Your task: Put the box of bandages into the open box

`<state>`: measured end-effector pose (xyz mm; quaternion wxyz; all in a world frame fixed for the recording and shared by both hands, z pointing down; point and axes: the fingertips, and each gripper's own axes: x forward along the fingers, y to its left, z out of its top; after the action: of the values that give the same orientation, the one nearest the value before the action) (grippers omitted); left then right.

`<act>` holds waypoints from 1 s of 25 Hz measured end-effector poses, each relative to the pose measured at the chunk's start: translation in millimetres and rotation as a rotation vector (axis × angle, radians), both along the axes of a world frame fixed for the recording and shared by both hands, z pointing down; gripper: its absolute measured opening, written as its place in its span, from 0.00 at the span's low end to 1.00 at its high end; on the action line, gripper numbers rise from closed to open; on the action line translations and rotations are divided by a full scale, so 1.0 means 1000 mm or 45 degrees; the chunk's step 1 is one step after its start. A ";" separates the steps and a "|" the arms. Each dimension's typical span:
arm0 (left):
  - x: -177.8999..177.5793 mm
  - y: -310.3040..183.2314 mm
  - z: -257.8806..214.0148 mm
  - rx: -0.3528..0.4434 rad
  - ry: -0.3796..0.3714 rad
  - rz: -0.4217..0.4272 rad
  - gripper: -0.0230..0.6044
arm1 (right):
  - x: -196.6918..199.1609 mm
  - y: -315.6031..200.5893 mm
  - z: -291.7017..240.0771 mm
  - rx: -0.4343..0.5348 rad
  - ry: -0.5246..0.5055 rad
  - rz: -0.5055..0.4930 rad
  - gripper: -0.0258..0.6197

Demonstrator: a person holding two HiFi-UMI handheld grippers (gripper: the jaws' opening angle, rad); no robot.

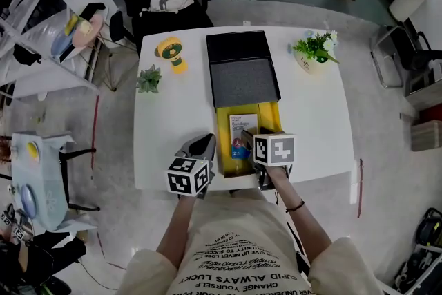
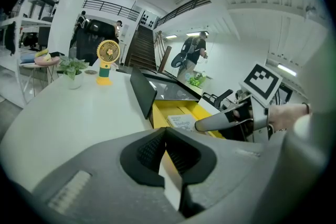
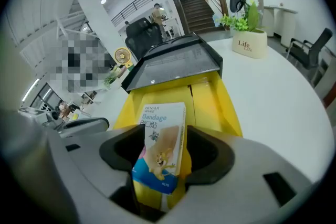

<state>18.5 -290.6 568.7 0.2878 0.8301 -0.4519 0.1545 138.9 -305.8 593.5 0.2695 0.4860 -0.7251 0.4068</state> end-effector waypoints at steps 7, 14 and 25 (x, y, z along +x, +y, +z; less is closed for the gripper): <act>0.007 -0.004 -0.026 0.117 -0.011 0.067 0.07 | 0.010 -0.005 -0.019 0.126 0.055 -0.018 0.28; 0.011 -0.004 -0.055 0.257 -0.002 0.067 0.07 | 0.005 -0.008 -0.043 0.291 0.052 -0.103 0.09; -0.006 -0.023 -0.110 0.497 -0.030 0.023 0.07 | -0.004 -0.022 -0.108 0.655 -0.115 -0.180 0.05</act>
<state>12.9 -314.0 458.4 0.1148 0.8723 -0.4690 0.0763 134.8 -327.3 485.6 0.1323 0.4682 -0.8479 0.2106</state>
